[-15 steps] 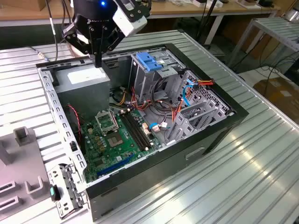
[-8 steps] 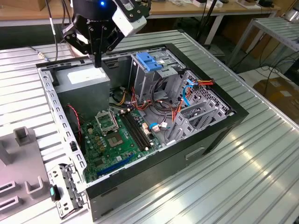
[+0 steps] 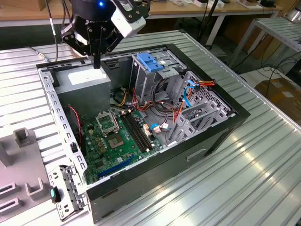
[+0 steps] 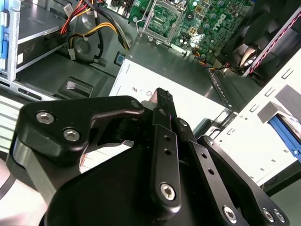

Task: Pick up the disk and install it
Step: 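Reach for the disk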

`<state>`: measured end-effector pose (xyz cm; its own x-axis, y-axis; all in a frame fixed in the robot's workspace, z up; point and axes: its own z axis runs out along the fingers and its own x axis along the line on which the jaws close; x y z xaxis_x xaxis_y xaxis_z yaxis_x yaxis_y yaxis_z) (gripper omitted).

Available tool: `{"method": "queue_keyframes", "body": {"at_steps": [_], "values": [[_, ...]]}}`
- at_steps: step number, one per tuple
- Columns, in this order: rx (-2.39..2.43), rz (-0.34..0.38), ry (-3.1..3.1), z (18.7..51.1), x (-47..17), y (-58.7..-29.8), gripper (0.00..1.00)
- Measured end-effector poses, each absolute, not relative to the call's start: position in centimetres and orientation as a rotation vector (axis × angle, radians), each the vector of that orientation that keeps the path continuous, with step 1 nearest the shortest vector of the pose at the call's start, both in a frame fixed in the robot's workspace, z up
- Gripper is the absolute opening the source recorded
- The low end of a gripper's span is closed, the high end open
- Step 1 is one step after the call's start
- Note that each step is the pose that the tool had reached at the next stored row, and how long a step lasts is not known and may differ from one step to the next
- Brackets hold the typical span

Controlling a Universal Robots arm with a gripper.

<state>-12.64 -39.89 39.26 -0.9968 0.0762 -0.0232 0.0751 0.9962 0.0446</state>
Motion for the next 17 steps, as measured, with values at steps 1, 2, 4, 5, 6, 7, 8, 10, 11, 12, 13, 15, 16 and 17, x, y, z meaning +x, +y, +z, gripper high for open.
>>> {"method": "queue_keyframes", "body": {"at_steps": [1,2,4,5,6,7,8,10,11,12,13,15,16,17], "values": [[0.118,0.068,3.114,39.25,-12.66,-39.89,0.11],[0.118,0.068,3.114,39.25,-12.67,-39.89,0.11],[0.118,0.068,3.114,39.24,-12.71,-39.89,0.11],[0.118,0.068,3.114,39.23,-12.72,-39.89,0.11],[0.118,0.068,3.114,39.23,-12.74,-39.89,0.11],[0.118,0.068,3.114,39.22,-12.76,-39.89,0.11],[0.118,0.068,3.114,39.21,-12.78,-39.89,0.11],[0.118,0.068,3.114,39.21,-12.81,-39.89,0.11],[0.118,0.068,3.114,39.2,-12.83,-39.89,0.11],[0.118,0.068,3.114,39.19,-12.85,-39.89,0.11],[0.118,0.068,3.114,39.19,-12.87,-39.89,0.11],[0.118,0.068,3.114,39.18,-12.9,-39.89,0.11],[0.118,0.068,3.114,39.17,-12.91,-39.89,0.11],[0.118,0.068,3.114,39.17,-12.93,-39.89,0.11]]}}
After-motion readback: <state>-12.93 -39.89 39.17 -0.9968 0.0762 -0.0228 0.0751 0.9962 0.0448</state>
